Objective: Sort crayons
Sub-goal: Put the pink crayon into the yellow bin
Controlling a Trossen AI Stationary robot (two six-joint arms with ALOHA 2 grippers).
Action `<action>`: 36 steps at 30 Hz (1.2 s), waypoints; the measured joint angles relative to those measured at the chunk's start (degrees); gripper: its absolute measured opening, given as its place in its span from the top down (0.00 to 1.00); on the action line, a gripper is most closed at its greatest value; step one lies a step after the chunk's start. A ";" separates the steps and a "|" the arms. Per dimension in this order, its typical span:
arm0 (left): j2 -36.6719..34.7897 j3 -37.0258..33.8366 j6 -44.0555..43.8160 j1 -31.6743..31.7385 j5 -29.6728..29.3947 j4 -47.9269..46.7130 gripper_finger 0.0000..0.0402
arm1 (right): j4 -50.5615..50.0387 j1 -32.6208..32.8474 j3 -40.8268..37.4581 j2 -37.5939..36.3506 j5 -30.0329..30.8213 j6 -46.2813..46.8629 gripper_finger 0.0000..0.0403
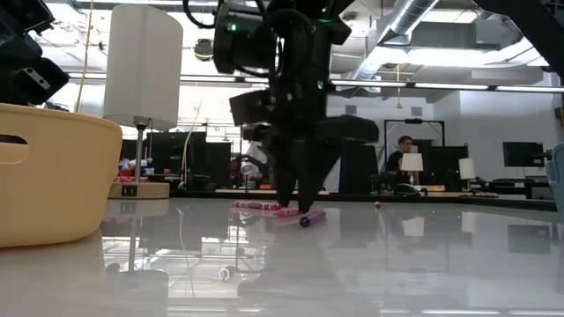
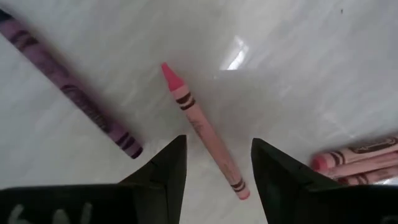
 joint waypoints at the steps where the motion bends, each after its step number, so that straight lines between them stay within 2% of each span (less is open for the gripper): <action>1: 0.00 0.00 0.00 0.00 0.00 -0.02 1.00 | -0.05 0.06 -0.04 0.09 0.38 0.09 0.56; 9: 0.00 0.00 0.00 0.00 -0.01 0.01 1.00 | 3.53 -0.11 -1.43 0.81 1.00 1.31 0.57; 13: 0.00 0.00 0.00 0.00 -0.02 0.01 1.00 | 4.15 -0.12 -3.41 1.04 1.23 1.82 0.60; 21: 0.00 0.00 0.00 0.00 -0.02 -0.01 1.00 | 4.92 0.09 -3.63 2.89 1.28 4.71 0.80; 27: 0.00 0.00 0.00 0.00 0.00 -0.02 1.00 | 5.10 -0.04 -3.70 3.00 1.24 10.52 0.96; 36: 0.00 0.00 0.00 0.00 -0.02 0.01 1.00 | 4.34 0.83 -0.15 2.76 1.59 18.08 0.99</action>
